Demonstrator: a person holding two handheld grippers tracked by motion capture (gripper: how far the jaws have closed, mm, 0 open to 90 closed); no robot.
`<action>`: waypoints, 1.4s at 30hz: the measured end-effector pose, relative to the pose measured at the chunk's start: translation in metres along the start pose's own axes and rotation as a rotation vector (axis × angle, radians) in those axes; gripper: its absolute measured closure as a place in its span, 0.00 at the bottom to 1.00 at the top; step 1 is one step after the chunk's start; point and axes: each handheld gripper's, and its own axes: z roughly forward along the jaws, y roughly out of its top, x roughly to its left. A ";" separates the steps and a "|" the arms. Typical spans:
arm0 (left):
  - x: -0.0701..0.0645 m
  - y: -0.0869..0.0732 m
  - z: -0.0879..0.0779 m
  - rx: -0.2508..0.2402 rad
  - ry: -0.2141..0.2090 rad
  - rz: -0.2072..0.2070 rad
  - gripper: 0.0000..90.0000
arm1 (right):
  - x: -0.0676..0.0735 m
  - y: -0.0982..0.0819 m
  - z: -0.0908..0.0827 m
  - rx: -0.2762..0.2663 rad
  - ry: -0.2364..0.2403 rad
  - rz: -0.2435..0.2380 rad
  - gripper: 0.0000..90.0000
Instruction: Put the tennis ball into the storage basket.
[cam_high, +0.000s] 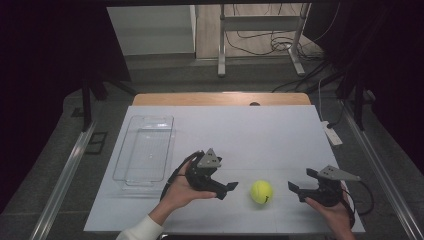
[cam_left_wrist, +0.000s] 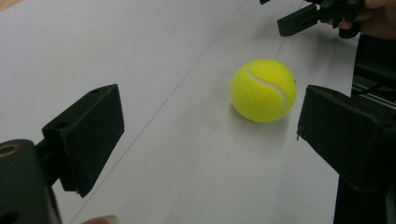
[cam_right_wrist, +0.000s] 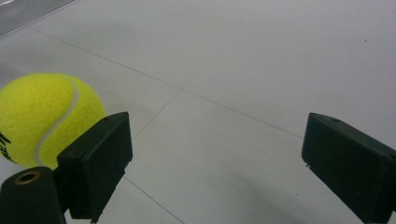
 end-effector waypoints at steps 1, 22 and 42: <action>0.000 0.000 0.001 0.002 -0.001 0.001 0.09 | 0.000 0.000 0.000 0.000 0.000 0.001 0.10; -0.006 0.003 0.014 0.027 -0.025 0.017 0.09 | 0.000 -0.001 0.000 0.002 -0.002 0.000 0.10; -0.011 0.012 0.031 0.036 -0.048 0.030 0.08 | -0.001 -0.002 0.000 0.004 -0.003 0.005 0.10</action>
